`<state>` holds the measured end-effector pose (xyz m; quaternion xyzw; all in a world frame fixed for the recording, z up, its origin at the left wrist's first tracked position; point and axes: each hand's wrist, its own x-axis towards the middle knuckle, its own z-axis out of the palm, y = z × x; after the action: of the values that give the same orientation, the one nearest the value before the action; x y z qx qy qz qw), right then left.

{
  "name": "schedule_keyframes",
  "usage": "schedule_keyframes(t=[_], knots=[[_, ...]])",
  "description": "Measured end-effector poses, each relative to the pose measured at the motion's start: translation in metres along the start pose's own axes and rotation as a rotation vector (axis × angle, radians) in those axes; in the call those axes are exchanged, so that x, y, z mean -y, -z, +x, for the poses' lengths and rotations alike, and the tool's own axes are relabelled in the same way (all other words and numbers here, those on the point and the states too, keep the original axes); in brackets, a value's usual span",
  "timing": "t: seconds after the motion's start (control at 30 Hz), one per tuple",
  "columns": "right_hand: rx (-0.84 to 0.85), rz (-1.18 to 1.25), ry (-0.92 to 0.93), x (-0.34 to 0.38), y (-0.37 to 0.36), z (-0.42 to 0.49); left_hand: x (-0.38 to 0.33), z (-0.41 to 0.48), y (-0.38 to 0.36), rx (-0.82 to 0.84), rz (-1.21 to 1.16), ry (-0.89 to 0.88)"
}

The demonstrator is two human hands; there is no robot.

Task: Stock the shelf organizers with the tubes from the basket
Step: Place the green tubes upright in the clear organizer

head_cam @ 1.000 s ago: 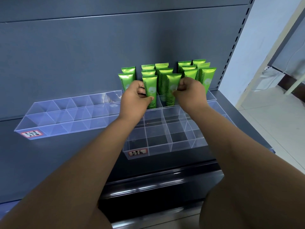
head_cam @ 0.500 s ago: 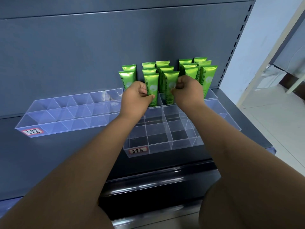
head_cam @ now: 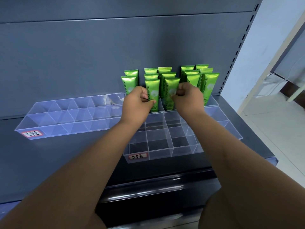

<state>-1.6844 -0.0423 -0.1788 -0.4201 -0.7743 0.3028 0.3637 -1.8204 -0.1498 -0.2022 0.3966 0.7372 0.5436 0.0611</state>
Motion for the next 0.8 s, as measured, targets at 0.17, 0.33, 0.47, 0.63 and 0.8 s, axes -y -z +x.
schedule_keyframes(t=[0.17,0.33,0.47,0.63,0.8], knots=[[-0.008,-0.016,-0.008,0.0002,-0.0035,0.0016,0.0010,0.0014,0.0014,-0.011,-0.001,0.006],[0.007,-0.030,-0.025,0.0012,-0.0051,0.0008,0.0010,0.0015,0.0024,-0.016,0.008,0.013],[0.010,-0.024,-0.065,0.0025,-0.0030,-0.0012,0.0010,0.0015,0.0020,-0.007,0.016,0.019],[0.018,-0.034,-0.075,0.0003,-0.0017,-0.0014,-0.0002,0.0010,0.0018,0.006,0.029,0.018],[0.002,-0.013,-0.070,-0.0001,-0.0040,-0.0010,-0.0010,0.0011,0.0019,0.015,0.057,0.015]])
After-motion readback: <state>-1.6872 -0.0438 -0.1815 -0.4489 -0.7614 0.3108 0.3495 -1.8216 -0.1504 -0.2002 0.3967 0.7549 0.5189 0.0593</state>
